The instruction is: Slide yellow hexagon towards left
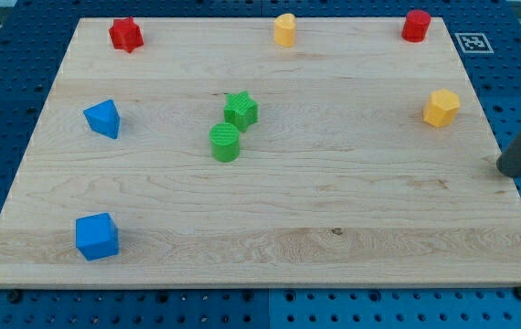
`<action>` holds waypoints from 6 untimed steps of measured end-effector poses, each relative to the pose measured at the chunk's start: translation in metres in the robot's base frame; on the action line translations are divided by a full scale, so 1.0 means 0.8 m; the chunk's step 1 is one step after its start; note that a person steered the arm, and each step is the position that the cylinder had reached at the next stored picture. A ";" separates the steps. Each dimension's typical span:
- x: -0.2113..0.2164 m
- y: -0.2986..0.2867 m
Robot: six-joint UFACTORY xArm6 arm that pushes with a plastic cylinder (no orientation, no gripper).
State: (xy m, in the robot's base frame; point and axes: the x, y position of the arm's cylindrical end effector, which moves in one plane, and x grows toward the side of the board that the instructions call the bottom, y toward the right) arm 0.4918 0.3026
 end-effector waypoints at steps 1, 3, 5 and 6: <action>-0.006 0.025; -0.043 0.052; -0.122 0.011; -0.126 -0.050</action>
